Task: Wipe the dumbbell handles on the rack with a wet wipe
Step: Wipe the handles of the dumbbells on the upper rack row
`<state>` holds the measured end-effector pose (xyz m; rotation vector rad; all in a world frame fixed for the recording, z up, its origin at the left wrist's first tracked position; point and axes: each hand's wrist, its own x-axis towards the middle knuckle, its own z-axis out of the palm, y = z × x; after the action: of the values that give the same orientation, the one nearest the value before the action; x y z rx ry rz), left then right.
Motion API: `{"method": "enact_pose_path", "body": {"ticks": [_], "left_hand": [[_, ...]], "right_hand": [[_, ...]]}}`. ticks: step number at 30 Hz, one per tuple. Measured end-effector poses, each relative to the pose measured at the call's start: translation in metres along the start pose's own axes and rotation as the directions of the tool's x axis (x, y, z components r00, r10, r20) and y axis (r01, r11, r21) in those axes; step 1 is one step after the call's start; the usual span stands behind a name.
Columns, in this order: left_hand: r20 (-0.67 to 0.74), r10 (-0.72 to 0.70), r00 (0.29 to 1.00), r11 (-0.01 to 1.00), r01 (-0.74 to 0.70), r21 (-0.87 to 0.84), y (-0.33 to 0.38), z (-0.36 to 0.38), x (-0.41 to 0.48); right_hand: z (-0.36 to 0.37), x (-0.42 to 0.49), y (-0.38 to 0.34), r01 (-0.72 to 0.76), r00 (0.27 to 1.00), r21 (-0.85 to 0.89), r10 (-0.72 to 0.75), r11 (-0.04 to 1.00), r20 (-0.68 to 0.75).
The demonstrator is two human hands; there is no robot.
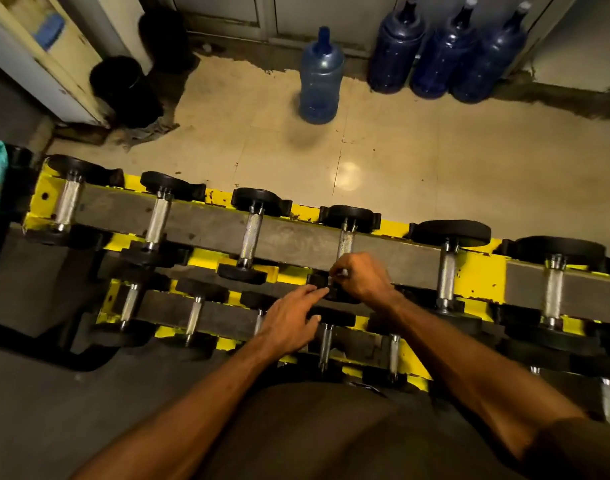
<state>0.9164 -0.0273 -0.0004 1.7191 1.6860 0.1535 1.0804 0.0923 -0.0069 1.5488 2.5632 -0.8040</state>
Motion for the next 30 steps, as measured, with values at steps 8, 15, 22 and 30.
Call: {"method": "enact_pose_path", "body": {"ticks": [8,15,22,30], "left_hand": [[0.164,0.136,0.977,0.982,-0.155,0.108,-0.018,-0.014,0.009],[0.115,0.224,0.968,0.968,-0.234,0.092,-0.025,-0.022,0.025],[0.157,0.25,0.955,0.944,-0.277,0.182,-0.019,-0.022,0.037],[0.221,0.25,0.943,0.905,-0.308,0.292,-0.015,-0.021,0.037]], "right_hand": [[-0.016,0.036,-0.037,0.108,0.943,-0.377,0.025,0.92,0.331],[-0.017,0.015,-0.001,-0.035,0.971,-0.035,0.042,0.999,0.233],[0.007,-0.013,0.025,-0.483,0.855,0.567,0.5,0.667,0.14],[0.009,0.003,0.02,-0.604,0.786,0.573,0.533,0.554,0.313]]}}
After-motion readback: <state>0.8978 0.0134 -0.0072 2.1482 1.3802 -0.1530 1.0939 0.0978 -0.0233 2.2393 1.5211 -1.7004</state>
